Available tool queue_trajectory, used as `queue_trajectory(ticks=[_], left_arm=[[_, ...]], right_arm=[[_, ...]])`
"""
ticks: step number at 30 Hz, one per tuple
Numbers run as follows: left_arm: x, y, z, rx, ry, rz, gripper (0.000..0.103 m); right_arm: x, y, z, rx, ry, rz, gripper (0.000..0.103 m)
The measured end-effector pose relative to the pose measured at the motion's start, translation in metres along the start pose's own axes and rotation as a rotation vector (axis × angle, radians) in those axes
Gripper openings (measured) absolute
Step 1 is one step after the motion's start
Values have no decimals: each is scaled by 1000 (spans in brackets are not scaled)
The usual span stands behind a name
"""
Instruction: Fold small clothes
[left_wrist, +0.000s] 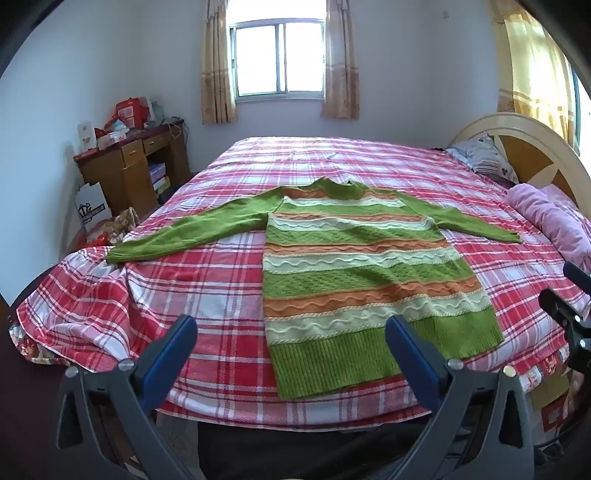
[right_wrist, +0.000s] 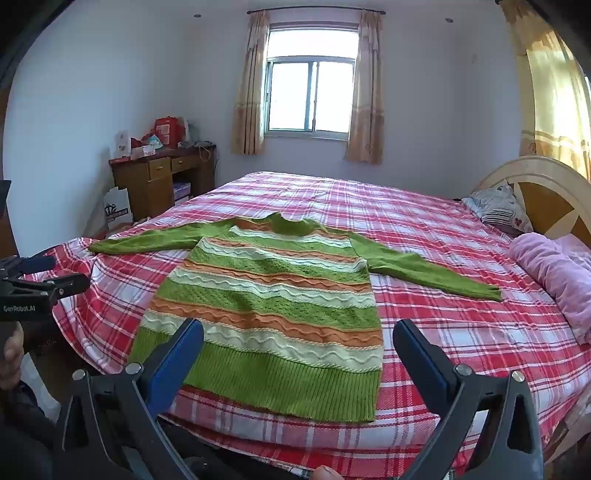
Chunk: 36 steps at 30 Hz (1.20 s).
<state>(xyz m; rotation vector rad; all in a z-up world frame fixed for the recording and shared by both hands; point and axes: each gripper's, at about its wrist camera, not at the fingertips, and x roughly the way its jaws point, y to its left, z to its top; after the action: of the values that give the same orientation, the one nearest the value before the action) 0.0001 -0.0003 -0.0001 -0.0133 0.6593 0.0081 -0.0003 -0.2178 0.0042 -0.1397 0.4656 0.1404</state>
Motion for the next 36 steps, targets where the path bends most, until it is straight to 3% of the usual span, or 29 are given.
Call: queue_trajectory(ticks=[36], left_arm=[[5, 2, -6, 15, 10, 11, 103]], right_arm=[[6, -2, -9, 18, 14, 9, 102]])
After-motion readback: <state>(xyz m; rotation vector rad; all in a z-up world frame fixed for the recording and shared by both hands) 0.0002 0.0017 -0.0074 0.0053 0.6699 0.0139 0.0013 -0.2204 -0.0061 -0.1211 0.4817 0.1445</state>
